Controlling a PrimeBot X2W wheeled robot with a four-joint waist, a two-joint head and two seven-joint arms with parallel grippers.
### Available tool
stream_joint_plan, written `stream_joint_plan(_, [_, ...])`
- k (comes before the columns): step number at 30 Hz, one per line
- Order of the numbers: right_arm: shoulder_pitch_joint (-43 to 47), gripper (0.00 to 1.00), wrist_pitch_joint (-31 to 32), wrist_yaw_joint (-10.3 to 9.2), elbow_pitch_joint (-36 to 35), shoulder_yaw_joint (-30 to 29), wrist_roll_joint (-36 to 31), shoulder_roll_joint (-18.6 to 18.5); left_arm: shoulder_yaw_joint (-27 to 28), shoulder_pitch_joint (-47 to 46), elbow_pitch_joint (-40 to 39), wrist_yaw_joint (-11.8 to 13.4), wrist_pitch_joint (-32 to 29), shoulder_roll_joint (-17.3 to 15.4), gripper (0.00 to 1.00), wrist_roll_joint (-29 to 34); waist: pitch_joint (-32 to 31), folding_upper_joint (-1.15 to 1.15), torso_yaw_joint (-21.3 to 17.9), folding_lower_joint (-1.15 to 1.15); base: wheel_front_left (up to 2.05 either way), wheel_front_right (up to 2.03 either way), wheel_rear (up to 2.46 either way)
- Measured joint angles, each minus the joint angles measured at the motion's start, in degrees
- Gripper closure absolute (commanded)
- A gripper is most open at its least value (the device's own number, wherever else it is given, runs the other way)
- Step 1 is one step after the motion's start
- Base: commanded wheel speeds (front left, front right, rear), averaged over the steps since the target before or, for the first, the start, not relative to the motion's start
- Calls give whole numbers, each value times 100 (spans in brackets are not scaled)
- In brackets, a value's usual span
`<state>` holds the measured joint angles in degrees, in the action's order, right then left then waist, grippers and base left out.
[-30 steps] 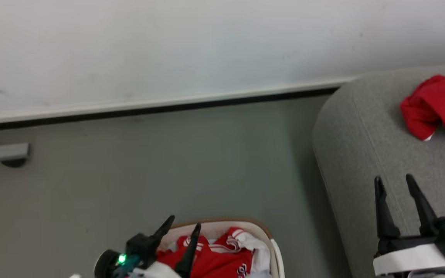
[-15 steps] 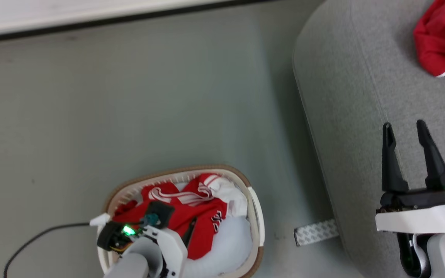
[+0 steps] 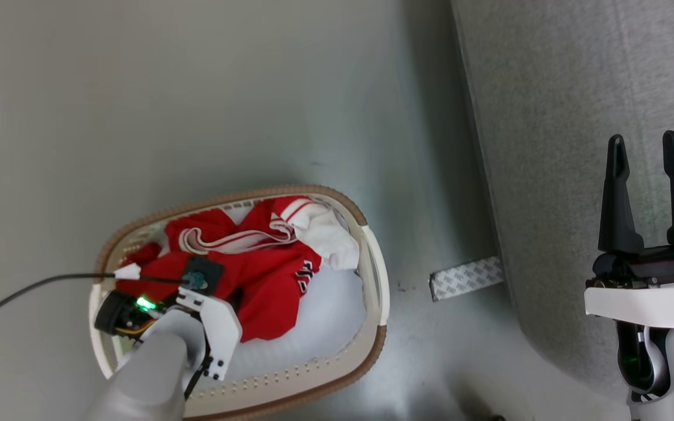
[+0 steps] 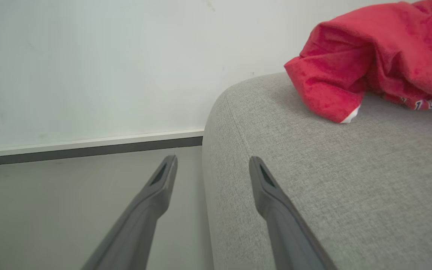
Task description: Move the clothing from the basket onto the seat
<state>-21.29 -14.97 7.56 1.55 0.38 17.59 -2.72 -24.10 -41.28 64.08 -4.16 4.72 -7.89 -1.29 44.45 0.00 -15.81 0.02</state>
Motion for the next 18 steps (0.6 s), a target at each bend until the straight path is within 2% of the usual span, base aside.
stream_joint_plan(2, [-2,0,0,0,-3,-3,11,0,-45,-101,142,-10,36,21,0,18,135,0,-21,0,0,0,0])
stream_joint_plan(3, [-3,0,0,0,-1,-10,19,1,-63,-146,211,-13,43,43,55,18,180,0,-28,0,0,0,0])
stream_joint_plan(4, [-3,0,1,0,9,-24,24,0,-85,-181,267,-35,67,68,100,19,202,0,-29,0,0,0,0])
stream_joint_plan(10, [24,0,1,0,178,-83,74,2,-124,-158,478,-69,450,252,100,-48,-92,0,32,-1,0,0,0])
stream_joint_plan(18, [324,0,1,0,436,-202,30,4,-109,359,344,-187,922,439,100,-425,-997,0,216,-2,0,0,0])
